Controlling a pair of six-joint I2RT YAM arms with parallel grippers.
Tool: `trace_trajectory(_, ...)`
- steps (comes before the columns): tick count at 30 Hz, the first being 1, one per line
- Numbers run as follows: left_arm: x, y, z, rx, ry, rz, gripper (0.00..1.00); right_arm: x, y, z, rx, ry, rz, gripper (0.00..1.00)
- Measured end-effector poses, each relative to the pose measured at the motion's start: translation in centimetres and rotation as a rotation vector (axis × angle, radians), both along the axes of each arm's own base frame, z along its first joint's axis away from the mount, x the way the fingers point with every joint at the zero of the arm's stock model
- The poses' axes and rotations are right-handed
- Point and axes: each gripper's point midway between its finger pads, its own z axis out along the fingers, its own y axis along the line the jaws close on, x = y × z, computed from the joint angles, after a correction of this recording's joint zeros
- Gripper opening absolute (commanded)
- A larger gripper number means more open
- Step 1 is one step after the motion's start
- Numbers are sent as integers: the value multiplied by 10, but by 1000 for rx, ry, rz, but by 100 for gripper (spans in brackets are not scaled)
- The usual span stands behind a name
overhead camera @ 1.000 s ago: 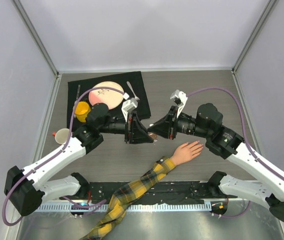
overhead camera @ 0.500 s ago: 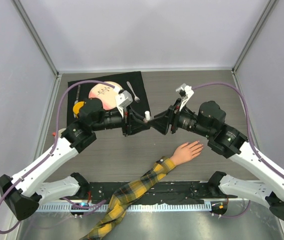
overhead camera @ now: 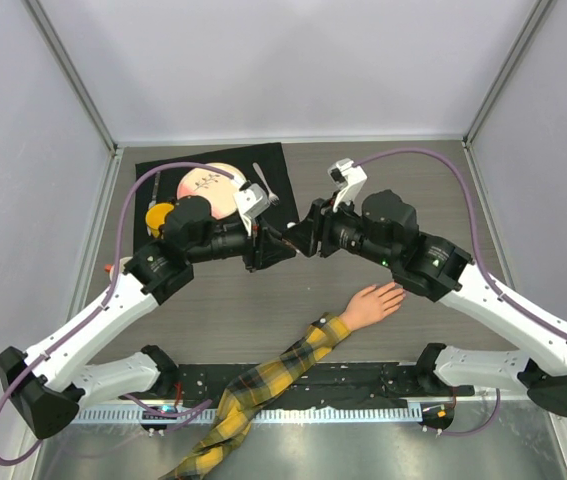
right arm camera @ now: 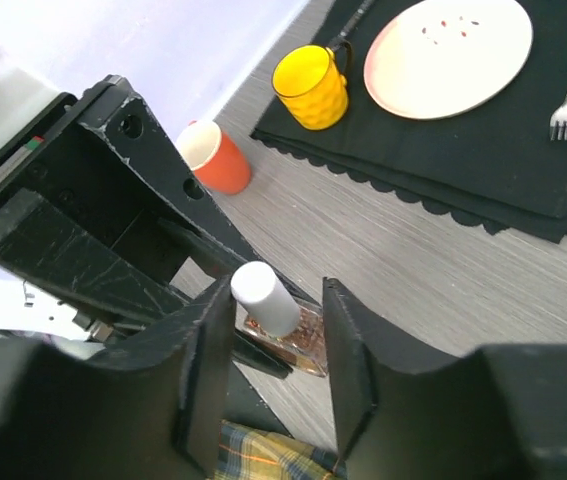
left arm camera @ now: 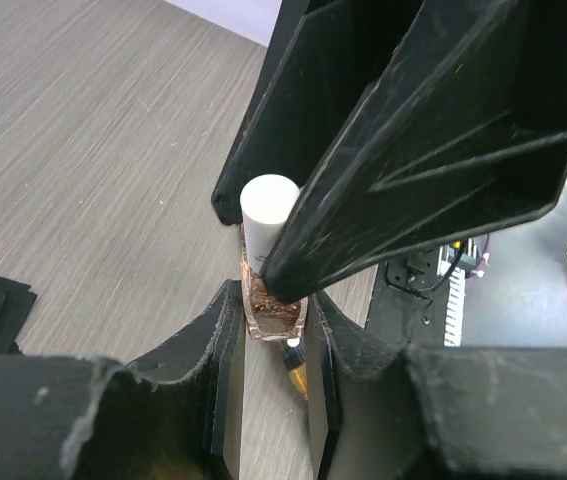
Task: Paint the nails
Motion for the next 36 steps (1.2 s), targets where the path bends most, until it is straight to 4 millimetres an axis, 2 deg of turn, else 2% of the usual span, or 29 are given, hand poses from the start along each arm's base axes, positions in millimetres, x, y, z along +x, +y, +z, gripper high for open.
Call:
trace_trajectory(3,0,0,-3,9,2,0,0,0,7,-4,-37,-11,-3,3)
trace_trajectory(5,-1,1,-7,19,27,2,2,3,6,-9,-85,-36,-19,1)
trace_trajectory(6,0,2,-7,20,35,9,19,4,5,-10,-90,-39,-20,1)
trace_trajectory(9,4,3,-6,13,49,43,47,6,4,-10,-87,-41,-50,1)
trace_trajectory(14,10,6,0,-37,18,96,59,4,-2,-12,3,0,-104,1)
trace_trajectory(21,14,6,5,-55,3,115,66,5,-5,-7,55,21,-141,1)
trace_trajectory(24,14,5,6,-61,0,111,66,5,-5,-6,62,23,-148,1)
trace_trajectory(26,13,5,8,-68,-4,107,63,6,-5,-5,65,25,-152,1)
trace_trajectory(30,12,2,10,-77,-4,92,49,7,-5,-3,76,24,-163,1)
trace_trajectory(36,13,-3,1,-62,23,72,45,7,-3,2,101,20,-171,1)
